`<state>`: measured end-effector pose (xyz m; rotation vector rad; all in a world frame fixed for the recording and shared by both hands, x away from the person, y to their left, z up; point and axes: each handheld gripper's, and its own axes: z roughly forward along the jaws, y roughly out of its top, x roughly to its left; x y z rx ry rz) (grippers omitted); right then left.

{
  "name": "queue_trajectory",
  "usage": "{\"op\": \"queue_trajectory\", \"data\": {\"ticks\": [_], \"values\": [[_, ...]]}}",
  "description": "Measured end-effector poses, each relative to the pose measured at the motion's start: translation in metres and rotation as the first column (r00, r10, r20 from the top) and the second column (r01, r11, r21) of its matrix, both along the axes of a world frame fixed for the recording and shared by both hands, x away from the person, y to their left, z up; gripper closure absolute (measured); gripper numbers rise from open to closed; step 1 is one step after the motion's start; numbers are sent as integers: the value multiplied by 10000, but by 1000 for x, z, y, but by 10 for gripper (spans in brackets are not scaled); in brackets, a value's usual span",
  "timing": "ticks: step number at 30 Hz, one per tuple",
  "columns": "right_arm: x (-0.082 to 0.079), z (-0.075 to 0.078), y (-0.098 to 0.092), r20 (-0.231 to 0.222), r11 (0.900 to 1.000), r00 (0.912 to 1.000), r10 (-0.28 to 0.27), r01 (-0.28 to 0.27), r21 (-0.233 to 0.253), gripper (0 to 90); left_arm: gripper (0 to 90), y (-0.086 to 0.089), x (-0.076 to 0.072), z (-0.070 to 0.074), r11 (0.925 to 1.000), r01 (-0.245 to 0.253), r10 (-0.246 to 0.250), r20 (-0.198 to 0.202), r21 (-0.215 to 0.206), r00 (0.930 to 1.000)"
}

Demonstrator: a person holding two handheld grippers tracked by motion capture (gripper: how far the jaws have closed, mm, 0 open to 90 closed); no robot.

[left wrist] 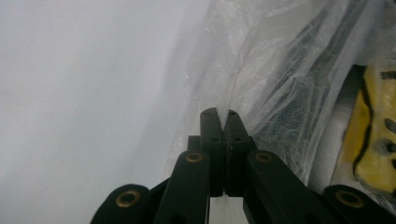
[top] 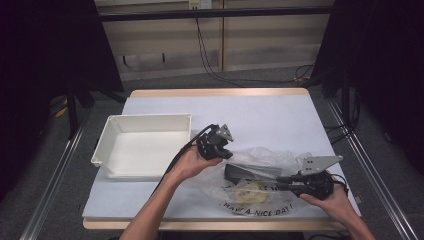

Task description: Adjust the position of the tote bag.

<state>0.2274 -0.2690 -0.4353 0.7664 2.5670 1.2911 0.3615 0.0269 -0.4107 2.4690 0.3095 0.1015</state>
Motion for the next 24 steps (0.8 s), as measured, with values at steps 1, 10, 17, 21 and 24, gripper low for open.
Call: {"op": "queue_trajectory", "data": {"ticks": [1,10,17,21,24], "values": [[-1,0,0,26,10000,10000,-22,23,-15,811,897,-1,2,-1,10000,-65,65,-67,5,10000],[-7,-7,-1,-327,9992,9988,362,-368,-178,900,897,-12,20,-13,9969,-569,589,-368,542,9976],[-17,-20,-3,-708,9963,9960,550,-594,-617,900,898,-24,26,-23,9861,-903,978,-477,1397,9941],[-20,-29,-11,-950,9935,9937,601,-687,-904,900,899,-28,29,-27,9748,-1043,1156,-470,1972,9922],[-23,-34,-13,-1076,9918,9927,547,-665,-1091,900,899,-32,32,-30,9651,-1222,1343,-372,2316,9902]]}}
